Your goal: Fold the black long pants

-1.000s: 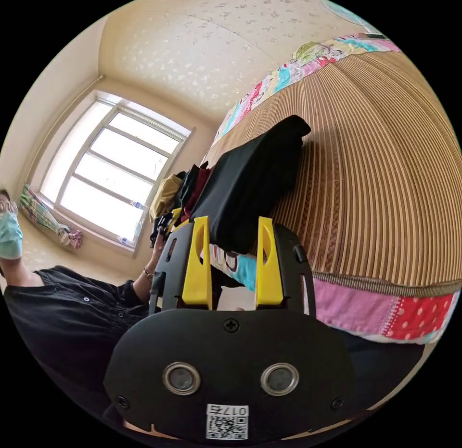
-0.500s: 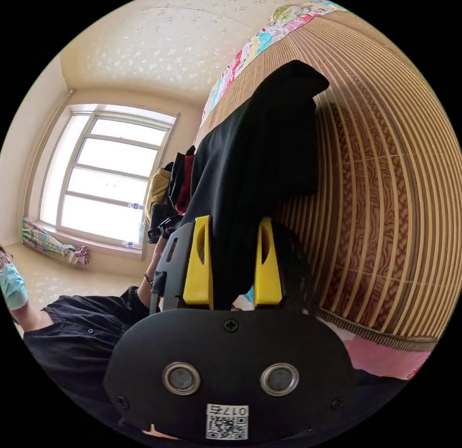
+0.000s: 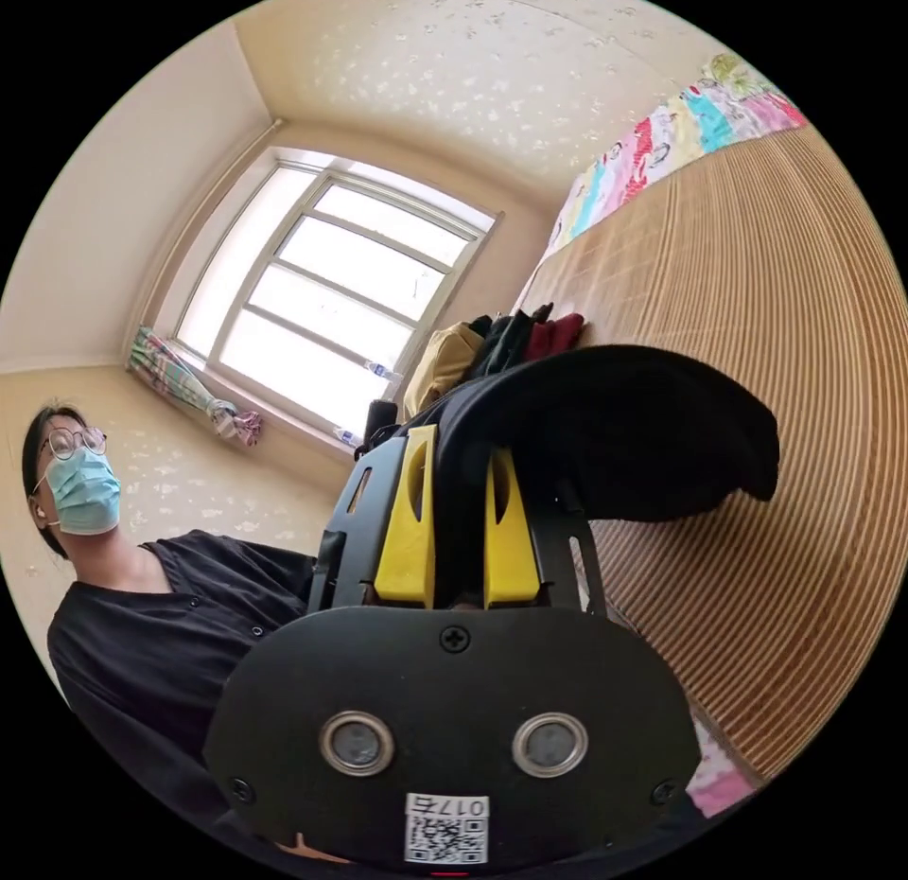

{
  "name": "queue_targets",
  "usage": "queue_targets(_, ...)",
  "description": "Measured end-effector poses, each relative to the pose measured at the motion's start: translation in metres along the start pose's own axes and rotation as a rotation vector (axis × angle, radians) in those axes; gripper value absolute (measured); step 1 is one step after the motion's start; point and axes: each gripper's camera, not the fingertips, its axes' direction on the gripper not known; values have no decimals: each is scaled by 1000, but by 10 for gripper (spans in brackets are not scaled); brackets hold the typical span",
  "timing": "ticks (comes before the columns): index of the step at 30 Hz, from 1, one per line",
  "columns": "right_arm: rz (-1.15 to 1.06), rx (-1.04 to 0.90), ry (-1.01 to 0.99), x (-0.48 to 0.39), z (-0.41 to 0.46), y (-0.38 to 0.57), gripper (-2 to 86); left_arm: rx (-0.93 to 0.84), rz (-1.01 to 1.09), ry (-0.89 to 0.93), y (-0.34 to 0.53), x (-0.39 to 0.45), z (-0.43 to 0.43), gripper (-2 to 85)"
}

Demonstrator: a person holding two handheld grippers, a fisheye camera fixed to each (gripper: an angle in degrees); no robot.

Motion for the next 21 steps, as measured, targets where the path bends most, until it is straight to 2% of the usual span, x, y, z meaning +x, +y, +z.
queue_targets(4, -226, 23, 4, -69, 46, -72, 65, 136, 136, -105, -43, 49, -100, 100)
queue_targets(7, -336, 73, 44, -111, 100, -108, 68, 248, 121, -202, -57, 57, -176, 104)
queue_targets(9, -314, 58, 72, -118, 143, -124, 70, 280, 2, -286, -60, 40, -214, 110)
queue_targets(11, -189, -12, 141, -101, 206, -132, 77, 317, -106, -409, -50, 19, -248, 110)
queue_targets(13, -117, -89, 225, -79, 247, -125, 78, 395, -189, -489, -11, -3, -280, 89)
queue_targets(17, -40, -254, 311, -26, 286, -75, 65, 455, -250, -569, 68, -29, -286, 100)
queue_targets(21, -11, -283, 333, 4, 252, -24, 54, 457, -248, -620, 150, -43, -239, 105)
